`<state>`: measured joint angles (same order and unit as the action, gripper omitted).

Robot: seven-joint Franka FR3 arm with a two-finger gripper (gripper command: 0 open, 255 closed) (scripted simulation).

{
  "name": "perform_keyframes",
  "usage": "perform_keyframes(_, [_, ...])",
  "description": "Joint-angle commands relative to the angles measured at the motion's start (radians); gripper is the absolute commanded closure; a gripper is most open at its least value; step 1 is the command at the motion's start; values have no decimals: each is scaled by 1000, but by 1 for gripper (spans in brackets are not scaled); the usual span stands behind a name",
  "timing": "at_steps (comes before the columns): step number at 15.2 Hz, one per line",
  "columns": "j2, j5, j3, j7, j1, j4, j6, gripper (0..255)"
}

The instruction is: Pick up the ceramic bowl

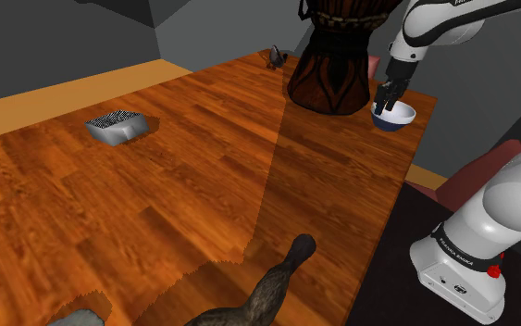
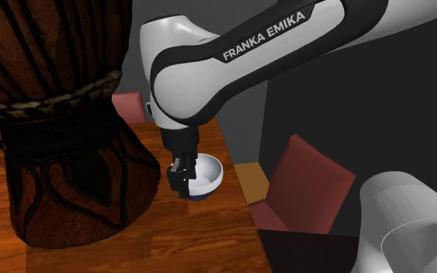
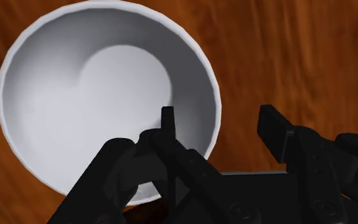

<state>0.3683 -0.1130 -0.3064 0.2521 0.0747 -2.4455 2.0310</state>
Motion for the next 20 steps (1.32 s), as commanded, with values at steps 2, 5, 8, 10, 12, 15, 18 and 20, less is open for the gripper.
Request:
perform_keyframes(2, [0,0,0,0,0,-2,2,255])
perform_keyframes(5, [0,0,0,0,0,-2,2,255])
perform_keyframes(8, [0,0,0,0,0,-2,2,255])
perform_keyframes(10, [4,0,1,-1,0,8,-12,255])
perform_keyframes(12, [14,0,5,-2,0,27,-41,255])
perform_keyframes(15, [28,0,9,-3,0,57,-84,255])
perform_keyframes(18, [38,1,14,-5,-1,89,-127,255])
perform_keyframes(20, [44,2,17,-5,-1,111,-155,255])
